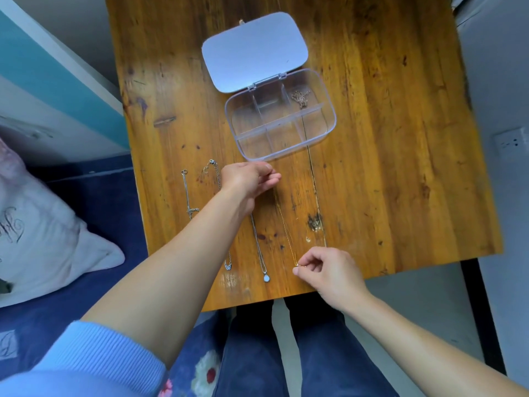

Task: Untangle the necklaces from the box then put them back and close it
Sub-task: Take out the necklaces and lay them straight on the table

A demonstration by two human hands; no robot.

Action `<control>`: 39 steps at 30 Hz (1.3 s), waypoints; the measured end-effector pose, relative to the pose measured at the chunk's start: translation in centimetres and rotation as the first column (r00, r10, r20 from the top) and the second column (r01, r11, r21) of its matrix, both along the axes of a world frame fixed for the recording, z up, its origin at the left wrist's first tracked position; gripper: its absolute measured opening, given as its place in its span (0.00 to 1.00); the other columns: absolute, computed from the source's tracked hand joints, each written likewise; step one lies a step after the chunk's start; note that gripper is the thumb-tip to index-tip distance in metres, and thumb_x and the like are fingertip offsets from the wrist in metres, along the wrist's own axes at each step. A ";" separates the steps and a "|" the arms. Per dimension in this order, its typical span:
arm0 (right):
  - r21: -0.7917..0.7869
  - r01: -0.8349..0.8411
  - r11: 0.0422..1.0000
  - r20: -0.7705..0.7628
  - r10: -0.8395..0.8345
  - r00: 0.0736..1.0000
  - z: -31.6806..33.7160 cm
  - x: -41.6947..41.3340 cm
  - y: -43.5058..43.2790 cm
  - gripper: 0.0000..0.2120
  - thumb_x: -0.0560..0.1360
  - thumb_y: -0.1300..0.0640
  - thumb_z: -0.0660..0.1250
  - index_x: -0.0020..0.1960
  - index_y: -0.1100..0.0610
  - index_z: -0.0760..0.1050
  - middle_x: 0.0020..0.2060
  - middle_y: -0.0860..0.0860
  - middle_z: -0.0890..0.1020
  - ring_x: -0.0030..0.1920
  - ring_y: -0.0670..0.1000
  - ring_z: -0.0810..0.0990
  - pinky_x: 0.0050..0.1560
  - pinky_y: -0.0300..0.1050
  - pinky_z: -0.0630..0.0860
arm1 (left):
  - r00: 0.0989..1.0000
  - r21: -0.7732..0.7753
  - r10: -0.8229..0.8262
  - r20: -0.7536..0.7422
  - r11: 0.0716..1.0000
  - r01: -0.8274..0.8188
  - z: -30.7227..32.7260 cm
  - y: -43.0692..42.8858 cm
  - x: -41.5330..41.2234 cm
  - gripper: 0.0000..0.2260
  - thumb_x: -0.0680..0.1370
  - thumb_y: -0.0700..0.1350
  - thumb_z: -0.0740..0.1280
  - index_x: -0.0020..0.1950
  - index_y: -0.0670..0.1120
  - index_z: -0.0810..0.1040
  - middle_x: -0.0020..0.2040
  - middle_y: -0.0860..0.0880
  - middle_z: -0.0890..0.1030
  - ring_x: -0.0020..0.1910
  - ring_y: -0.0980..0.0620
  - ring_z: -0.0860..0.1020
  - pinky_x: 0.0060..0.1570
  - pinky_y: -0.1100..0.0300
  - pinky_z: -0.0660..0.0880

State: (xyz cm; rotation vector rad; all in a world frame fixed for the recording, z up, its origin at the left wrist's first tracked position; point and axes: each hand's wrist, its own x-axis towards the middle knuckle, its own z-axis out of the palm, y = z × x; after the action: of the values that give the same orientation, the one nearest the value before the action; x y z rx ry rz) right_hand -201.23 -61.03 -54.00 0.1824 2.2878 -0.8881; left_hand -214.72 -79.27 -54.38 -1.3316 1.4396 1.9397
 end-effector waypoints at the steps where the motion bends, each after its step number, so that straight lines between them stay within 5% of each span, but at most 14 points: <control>1: 0.022 -0.012 1.000 -0.016 0.012 1.000 -0.1 0.0 -0.2 0.08 0.68 0.47 0.75 0.37 0.48 0.79 0.29 0.42 0.79 0.33 0.42 0.77 0.34 0.40 0.73 | 1.000 0.003 0.008 -0.001 1.000 -0.008 0.0 0.0 -0.4 0.03 0.76 0.29 0.66 0.43 0.35 0.78 0.37 0.40 0.82 0.30 0.49 0.84 0.36 0.61 0.83; 16: 0.191 -0.160 0.969 -0.037 0.170 0.985 -0.9 -0.9 -1.3 0.14 0.69 0.38 0.72 0.43 0.48 0.79 0.32 0.43 0.80 0.39 0.47 0.79 0.40 0.43 0.76 | 0.997 -0.023 -0.075 -0.007 0.997 0.074 0.2 -0.4 -1.7 0.03 0.77 0.30 0.65 0.48 0.35 0.77 0.45 0.37 0.83 0.39 0.45 0.86 0.40 0.58 0.84; 21: 0.160 -0.180 0.970 -0.027 0.187 0.982 0.4 -2.2 0.5 0.14 0.69 0.38 0.71 0.45 0.47 0.80 0.31 0.42 0.80 0.37 0.45 0.79 0.40 0.42 0.77 | 0.990 -0.098 -0.135 -0.037 0.986 0.131 1.2 -1.5 -1.1 0.04 0.78 0.34 0.65 0.53 0.36 0.75 0.41 0.37 0.83 0.31 0.46 0.84 0.33 0.59 0.83; 29: 0.107 -0.022 0.994 -0.391 0.063 0.918 4.5 -18.4 1.0 0.06 0.73 0.50 0.71 0.44 0.51 0.84 0.41 0.50 0.85 0.44 0.55 0.82 0.47 0.52 0.78 | 0.967 -0.433 -0.229 -0.113 0.887 0.159 1.6 -3.0 -3.2 0.08 0.81 0.47 0.62 0.55 0.43 0.72 0.34 0.44 0.79 0.25 0.51 0.76 0.23 0.61 0.75; 34: 0.336 -0.135 0.932 -0.449 0.285 0.847 4.1 -26.5 -2.4 0.09 0.76 0.51 0.67 0.52 0.51 0.82 0.49 0.51 0.85 0.49 0.55 0.80 0.45 0.46 0.74 | 0.978 -0.367 -0.177 -0.114 0.922 0.124 1.1 -3.0 -3.2 0.07 0.81 0.47 0.65 0.55 0.45 0.71 0.33 0.45 0.78 0.27 0.51 0.76 0.23 0.62 0.73; 39: 0.683 -0.217 0.697 -0.358 0.579 0.733 1.8 -28.9 -5.1 0.09 0.76 0.58 0.65 0.53 0.58 0.80 0.49 0.61 0.82 0.49 0.65 0.80 0.41 0.49 0.69 | 0.983 -0.322 -0.124 -0.137 0.944 0.074 1.0 -2.9 -3.1 0.04 0.80 0.46 0.66 0.51 0.47 0.72 0.31 0.46 0.77 0.27 0.51 0.76 0.23 0.63 0.71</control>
State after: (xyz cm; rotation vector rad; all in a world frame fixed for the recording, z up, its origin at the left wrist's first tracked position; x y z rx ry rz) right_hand -230.16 -66.16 -52.23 -0.3848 2.9206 0.1024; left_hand -217.86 -82.22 -53.36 -1.2276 1.9223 1.8370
